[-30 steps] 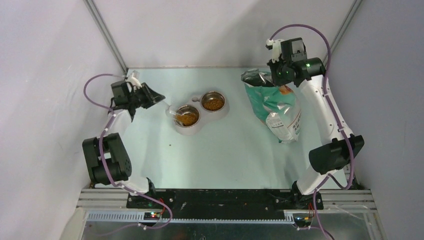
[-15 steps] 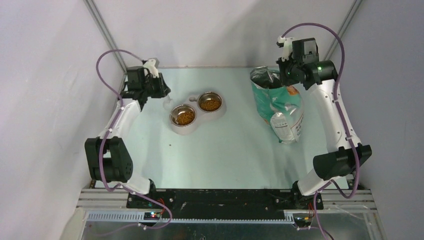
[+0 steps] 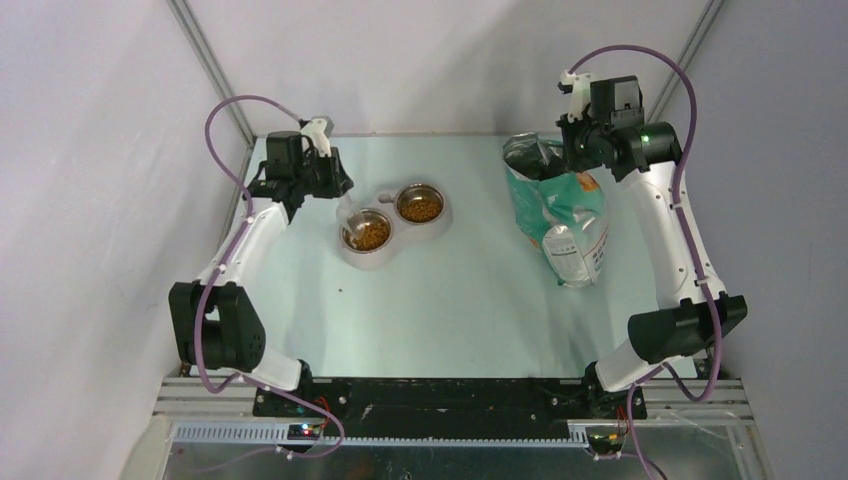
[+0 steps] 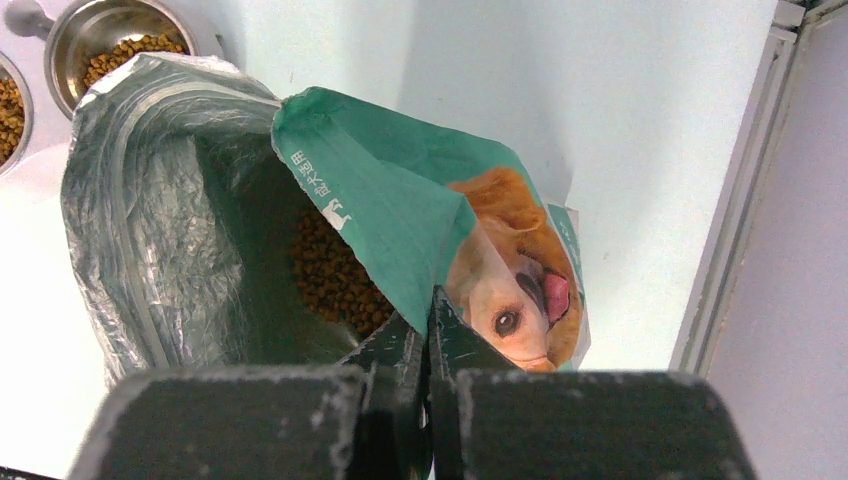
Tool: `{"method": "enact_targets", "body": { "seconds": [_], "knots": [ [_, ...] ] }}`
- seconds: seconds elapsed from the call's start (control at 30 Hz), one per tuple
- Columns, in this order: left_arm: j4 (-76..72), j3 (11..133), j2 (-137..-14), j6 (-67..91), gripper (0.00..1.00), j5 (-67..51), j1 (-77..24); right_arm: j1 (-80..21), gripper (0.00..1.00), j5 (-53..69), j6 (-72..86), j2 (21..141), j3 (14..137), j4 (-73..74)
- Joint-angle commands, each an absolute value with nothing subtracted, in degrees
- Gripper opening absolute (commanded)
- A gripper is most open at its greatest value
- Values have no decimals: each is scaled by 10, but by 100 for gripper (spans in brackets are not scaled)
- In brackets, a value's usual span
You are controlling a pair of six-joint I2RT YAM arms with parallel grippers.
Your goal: Serve the pet food
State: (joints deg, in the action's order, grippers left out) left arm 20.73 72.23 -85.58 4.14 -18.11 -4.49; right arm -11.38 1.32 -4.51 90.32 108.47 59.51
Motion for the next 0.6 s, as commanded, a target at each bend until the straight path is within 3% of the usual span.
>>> {"method": "enact_targets", "body": {
  "seconds": [0.0,0.57],
  "knots": [
    [185,753,-849,85,0,-213,-48,-112,0,26,-38,870,1090,579],
    [165,743,-876,122,0,-233,-55,-112,0,21,-38,860,1075,576]
  ]
}}
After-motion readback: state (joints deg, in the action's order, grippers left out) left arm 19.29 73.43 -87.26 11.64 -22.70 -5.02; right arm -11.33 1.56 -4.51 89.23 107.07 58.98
